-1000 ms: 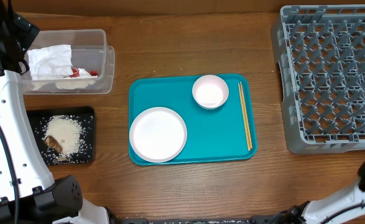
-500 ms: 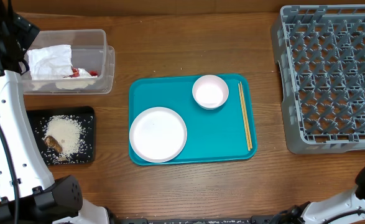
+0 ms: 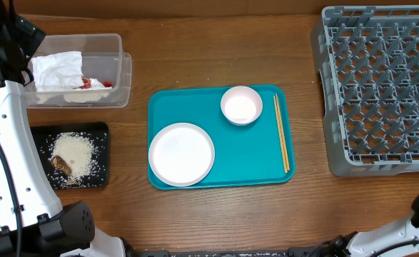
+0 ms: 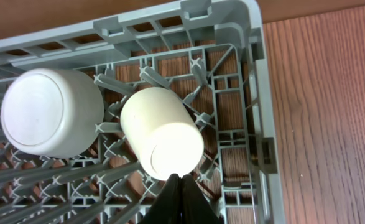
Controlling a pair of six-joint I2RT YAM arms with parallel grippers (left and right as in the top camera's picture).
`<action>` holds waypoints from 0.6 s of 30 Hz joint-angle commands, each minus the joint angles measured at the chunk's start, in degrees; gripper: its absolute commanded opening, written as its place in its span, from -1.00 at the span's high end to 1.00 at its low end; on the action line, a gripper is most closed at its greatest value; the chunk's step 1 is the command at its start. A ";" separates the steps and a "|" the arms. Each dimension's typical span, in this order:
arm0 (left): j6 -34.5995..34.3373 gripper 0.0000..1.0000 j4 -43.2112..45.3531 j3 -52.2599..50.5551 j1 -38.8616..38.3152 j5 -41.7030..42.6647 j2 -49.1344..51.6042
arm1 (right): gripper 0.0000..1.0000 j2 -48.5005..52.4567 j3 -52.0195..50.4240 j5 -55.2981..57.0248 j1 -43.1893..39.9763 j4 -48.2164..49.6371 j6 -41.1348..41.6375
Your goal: Sort waste into correct bins and load items into the dishwasher
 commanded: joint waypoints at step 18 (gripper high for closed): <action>-0.35 -1.00 0.02 0.11 -0.04 -0.98 0.26 | 0.92 8.94 -0.68 -2.16 0.15 6.60 -2.16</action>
